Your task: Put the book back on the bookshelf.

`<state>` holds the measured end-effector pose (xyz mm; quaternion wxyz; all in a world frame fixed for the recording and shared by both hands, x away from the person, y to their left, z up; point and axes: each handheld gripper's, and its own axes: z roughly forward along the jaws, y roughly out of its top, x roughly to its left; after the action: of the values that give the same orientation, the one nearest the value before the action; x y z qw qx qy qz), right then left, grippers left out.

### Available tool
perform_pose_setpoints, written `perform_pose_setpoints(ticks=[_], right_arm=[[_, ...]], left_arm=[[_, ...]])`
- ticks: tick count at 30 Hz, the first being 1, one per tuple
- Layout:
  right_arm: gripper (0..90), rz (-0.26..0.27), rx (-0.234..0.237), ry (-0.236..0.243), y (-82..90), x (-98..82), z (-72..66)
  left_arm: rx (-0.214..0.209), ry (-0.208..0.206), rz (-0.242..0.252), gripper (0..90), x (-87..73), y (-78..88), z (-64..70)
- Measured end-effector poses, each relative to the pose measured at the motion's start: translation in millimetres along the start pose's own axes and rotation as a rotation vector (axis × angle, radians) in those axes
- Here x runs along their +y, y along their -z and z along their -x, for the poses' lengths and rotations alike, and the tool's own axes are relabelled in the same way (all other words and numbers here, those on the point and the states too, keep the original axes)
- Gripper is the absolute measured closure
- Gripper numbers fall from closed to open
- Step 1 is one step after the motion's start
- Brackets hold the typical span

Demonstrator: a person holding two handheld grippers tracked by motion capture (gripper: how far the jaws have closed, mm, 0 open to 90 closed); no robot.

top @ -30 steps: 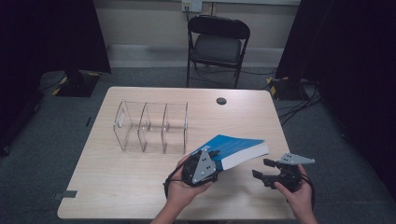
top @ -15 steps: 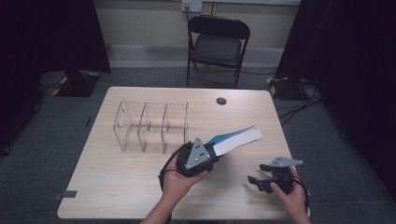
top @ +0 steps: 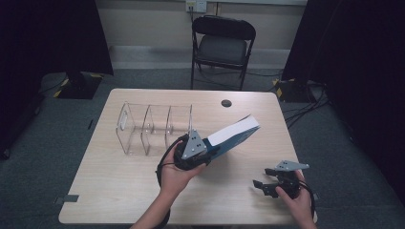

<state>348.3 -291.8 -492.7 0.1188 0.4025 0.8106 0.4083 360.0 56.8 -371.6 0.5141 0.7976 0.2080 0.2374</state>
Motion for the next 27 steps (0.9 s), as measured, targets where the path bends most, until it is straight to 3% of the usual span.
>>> perform_pose_setpoints(ticks=[10, 16, 19, 22, 27], right_arm=[[21.6, -0.022, -0.006, 0.021, -4.2, -1.7, -2.8], [21.7, -0.026, -0.019, 0.038, -4.4, -2.1, -3.7], [20.8, -0.028, -0.032, 0.074, -5.3, -3.0, -5.3], [20.1, -0.028, -0.042, 0.100, -6.0, -4.1, -7.4], [19.8, -0.025, -0.036, 0.101, -5.9, -4.7, -6.8]], left_arm=[[0.019, 0.065, 0.010, 61.8, -3.7, 4.5, -15.6], [0.026, 0.076, 0.006, 61.9, -4.8, 6.6, -22.1], [0.031, 0.093, 0.004, 61.9, -5.5, 7.7, -24.7], [0.031, 0.082, -0.007, 61.9, -4.5, 8.4, -26.1], [0.032, 0.093, -0.007, 61.9, -5.0, 9.0, -29.1]])
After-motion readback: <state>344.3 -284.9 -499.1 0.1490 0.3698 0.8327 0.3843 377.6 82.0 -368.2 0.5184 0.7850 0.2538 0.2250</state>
